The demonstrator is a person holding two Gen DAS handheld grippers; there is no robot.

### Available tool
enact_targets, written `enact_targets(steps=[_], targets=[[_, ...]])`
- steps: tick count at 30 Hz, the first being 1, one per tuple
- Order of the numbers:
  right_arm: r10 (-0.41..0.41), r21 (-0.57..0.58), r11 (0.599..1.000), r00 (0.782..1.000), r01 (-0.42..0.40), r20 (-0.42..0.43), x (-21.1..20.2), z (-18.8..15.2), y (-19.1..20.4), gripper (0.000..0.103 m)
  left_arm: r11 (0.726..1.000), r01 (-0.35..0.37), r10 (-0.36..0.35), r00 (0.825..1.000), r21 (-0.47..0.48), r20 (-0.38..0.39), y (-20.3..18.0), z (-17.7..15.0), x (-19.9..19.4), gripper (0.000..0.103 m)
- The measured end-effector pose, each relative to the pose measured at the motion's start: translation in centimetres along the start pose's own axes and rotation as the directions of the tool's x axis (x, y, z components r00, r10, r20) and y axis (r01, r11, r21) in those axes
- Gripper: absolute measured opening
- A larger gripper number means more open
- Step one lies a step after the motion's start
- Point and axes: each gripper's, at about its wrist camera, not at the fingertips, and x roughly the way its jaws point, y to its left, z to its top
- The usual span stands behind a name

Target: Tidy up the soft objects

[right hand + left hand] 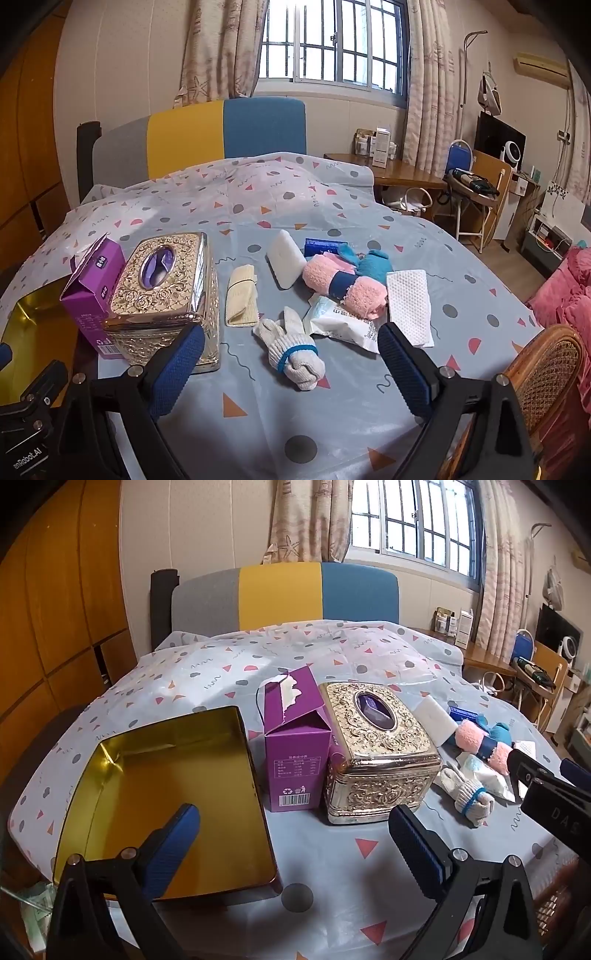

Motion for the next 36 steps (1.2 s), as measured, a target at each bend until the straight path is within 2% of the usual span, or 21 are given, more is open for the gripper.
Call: enact_targets(steps=[21,36], targets=[[0.014,0.006,1.000,1.000,-0.014,-0.013,0.3,0.0,-0.6,0.097,1.000,0.010,-0.010,1.000,0.005,-0.013,0.0,0.0,0.2,0.103],[0.011,0.044,0.999,1.000,-0.010,-0.026,1.0,-0.3,-2.1,0.097,0.998,0.028,-0.026,0.999,0.053,-0.026,-1.3,-0.3,0.5,0.103]])
